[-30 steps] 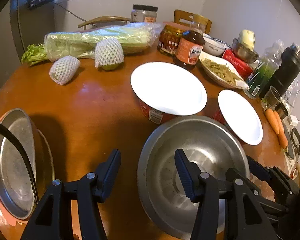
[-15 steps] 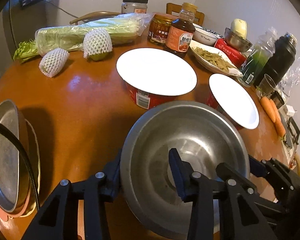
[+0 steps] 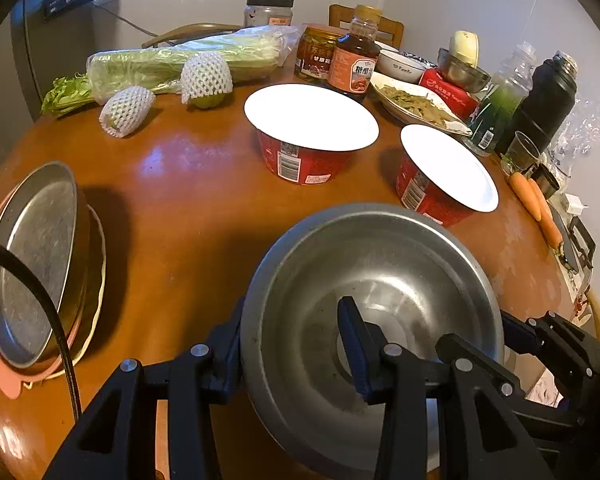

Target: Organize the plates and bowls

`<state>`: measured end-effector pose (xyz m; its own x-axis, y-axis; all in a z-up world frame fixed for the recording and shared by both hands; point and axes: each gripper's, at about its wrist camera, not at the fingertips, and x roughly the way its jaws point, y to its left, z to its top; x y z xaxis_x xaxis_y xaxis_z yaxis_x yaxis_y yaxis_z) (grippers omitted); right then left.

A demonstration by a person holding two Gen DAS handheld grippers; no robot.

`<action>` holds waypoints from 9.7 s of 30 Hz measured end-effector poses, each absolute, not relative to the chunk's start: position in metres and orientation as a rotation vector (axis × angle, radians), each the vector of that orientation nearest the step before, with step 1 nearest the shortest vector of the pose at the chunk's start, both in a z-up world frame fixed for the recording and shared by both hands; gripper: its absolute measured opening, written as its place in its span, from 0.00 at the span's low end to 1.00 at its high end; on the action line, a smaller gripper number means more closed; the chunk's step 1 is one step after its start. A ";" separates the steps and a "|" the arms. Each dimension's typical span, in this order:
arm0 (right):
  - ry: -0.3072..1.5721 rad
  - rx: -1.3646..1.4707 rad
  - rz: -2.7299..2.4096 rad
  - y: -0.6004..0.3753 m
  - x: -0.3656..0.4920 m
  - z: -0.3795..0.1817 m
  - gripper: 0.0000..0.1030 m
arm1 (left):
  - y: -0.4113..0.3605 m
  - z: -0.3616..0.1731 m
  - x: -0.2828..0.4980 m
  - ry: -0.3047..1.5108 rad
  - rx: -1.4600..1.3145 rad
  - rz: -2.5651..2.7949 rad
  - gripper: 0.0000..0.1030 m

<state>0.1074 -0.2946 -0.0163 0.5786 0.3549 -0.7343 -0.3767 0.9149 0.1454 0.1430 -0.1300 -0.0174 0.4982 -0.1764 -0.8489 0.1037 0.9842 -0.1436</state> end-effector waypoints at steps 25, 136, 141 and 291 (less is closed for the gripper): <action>0.877 -0.007 0.455 -0.297 0.103 -0.022 0.37 | -0.125 -0.021 0.136 1.044 -0.058 -0.152 0.42; 0.733 0.063 0.266 -0.346 0.177 0.028 0.27 | -0.195 0.032 0.207 0.938 -0.092 -0.326 0.28; 0.707 0.052 0.279 -0.337 0.163 0.040 0.27 | -0.183 0.045 0.190 0.905 -0.098 -0.321 0.28; 0.892 0.056 0.352 -0.274 0.254 0.005 0.49 | -0.114 0.012 0.255 0.953 -0.107 -0.122 0.47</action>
<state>0.2544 -0.2742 0.0052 0.5740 0.3238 -0.7521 -0.2774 0.9411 0.1934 0.2549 -0.1142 0.0118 0.5733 -0.1507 -0.8054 0.0567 0.9879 -0.1445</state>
